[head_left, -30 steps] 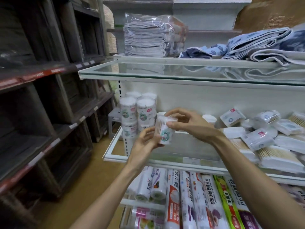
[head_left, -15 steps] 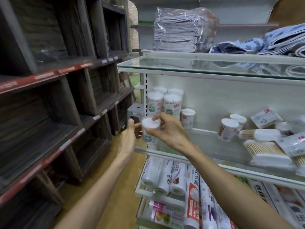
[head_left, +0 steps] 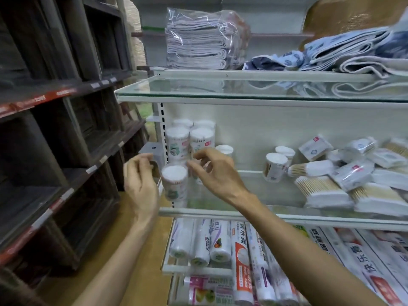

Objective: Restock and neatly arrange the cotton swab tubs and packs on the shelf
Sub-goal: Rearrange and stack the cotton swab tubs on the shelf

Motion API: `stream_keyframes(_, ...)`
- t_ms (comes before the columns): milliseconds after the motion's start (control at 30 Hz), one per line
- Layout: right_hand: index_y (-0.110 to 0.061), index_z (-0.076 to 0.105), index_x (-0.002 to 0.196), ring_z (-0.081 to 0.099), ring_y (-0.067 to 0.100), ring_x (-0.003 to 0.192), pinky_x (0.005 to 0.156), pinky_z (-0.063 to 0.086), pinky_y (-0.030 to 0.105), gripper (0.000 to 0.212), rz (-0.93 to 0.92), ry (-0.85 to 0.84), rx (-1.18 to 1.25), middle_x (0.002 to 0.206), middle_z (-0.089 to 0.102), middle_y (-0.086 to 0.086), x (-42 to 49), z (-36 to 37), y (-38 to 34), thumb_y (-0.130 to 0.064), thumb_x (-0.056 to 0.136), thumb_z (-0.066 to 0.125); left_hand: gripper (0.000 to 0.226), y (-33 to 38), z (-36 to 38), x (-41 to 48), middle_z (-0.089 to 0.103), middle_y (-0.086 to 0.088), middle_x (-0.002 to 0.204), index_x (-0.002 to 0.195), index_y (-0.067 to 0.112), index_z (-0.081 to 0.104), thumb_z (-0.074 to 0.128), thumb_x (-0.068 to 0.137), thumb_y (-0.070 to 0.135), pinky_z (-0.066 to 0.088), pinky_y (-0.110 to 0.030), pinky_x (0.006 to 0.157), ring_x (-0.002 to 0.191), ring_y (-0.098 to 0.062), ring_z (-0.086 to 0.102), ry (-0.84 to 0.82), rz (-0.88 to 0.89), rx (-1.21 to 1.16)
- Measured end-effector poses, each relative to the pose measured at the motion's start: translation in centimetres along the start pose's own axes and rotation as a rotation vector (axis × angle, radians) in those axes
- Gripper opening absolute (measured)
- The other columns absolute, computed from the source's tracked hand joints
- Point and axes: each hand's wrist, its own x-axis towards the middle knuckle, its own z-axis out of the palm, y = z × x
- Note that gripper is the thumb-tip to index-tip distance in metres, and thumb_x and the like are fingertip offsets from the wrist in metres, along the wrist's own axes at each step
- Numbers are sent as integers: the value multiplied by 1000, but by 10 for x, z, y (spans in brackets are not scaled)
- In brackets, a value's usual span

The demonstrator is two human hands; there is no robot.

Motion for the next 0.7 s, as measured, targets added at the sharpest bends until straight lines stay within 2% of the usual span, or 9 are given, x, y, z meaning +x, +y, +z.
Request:
stream_keyframes(100,-12,69,95,54,8,70,66,38,9,12,-92,265,-82,84,65,-7,0,-32,19,-24,94,66,18,19,18,-5,62,-9,97,101,25,60,42,102,24,48,-39,79,88,-18,58,-72,82,-124)
stream_keyframes(200,-9,70,99,56,11,78,75,42,20,10,-91,336,-235,92,69,1,-1,-68,56,-11,91,65,17,32,47,-23,60,9,86,98,27,59,44,101,20,47,-27,74,79,-7,55,-210,80,-235)
stream_keyframes(300,-16,67,118,54,18,105,99,39,35,31,69,152,-417,117,69,3,-1,-113,94,-9,88,59,18,33,78,-43,59,10,83,97,25,60,46,103,16,48,-23,75,78,-8,56,-386,48,-315)
stream_keyframes(367,-27,60,129,46,28,118,105,35,38,44,149,-41,-544,131,64,-1,3,-139,113,-16,87,56,13,30,98,-54,59,9,81,100,19,61,48,102,21,47,-23,73,75,-10,55,-486,47,-280)
stream_keyframes(433,-33,53,137,39,28,119,105,35,39,51,166,-221,-616,138,58,-3,9,-159,121,-21,87,57,11,25,119,-61,62,8,81,100,21,62,52,100,26,49,-27,74,75,-10,58,-553,-36,-225)
stream_keyframes(500,-34,47,143,36,27,120,102,34,37,54,173,-366,-638,137,56,-3,14,-173,123,-26,90,57,11,21,139,-67,64,4,82,98,24,62,54,100,17,50,-27,75,75,-10,60,-586,-172,-177)
stream_keyframes(567,-35,46,144,34,23,124,97,33,35,52,185,-464,-614,126,56,-2,20,-181,124,-31,93,57,13,19,155,-71,63,-1,86,99,22,61,54,100,11,51,-27,72,77,-15,60,-618,-247,-148)
stream_keyframes(633,-35,52,139,38,21,124,97,38,37,47,141,-490,-601,122,60,-1,26,-185,131,-37,93,58,9,20,167,-74,62,-6,96,106,14,61,54,100,10,54,-23,71,80,-17,62,-643,-309,-132)
stream_keyframes(700,-33,58,131,53,21,116,94,46,37,40,92,-454,-543,121,68,-1,32,-187,140,-41,91,61,19,21,175,-77,62,-7,108,118,9,59,56,100,14,56,-19,75,89,-19,66,-674,-382,-103)
